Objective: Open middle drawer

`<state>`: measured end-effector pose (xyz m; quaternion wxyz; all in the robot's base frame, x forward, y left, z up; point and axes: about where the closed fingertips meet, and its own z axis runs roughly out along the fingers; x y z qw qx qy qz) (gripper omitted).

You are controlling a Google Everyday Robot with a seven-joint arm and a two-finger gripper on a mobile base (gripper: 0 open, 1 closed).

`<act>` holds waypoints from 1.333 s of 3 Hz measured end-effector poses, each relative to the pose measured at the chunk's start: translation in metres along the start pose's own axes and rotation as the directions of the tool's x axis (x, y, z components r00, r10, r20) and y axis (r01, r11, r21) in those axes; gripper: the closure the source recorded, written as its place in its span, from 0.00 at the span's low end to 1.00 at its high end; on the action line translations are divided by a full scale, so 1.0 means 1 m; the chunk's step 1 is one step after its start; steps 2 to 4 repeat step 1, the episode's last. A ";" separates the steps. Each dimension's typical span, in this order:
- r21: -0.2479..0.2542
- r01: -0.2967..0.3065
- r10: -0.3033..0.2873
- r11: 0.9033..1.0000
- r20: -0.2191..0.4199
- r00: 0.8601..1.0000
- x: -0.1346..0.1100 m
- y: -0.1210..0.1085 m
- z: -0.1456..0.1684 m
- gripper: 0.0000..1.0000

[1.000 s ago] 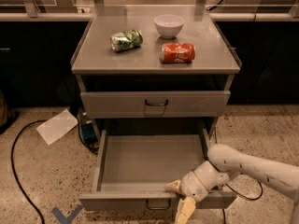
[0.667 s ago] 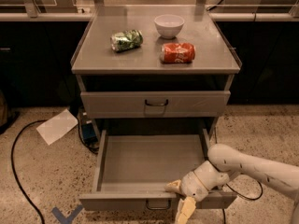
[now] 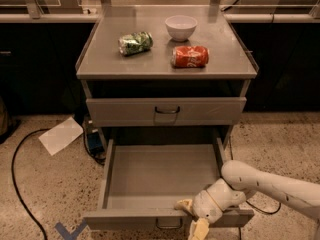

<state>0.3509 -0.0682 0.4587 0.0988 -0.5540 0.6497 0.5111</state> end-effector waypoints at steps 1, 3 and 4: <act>0.000 0.000 0.000 1.000 0.000 1.000 -0.001 0.000 -0.001 0.00; 0.000 0.000 0.000 1.000 0.000 1.000 -0.001 0.000 -0.001 0.00; 0.000 0.000 0.000 1.000 0.000 1.000 -0.001 0.000 -0.001 0.00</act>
Offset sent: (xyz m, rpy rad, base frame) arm 0.0000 0.0000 0.0000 0.0000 0.0000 0.0000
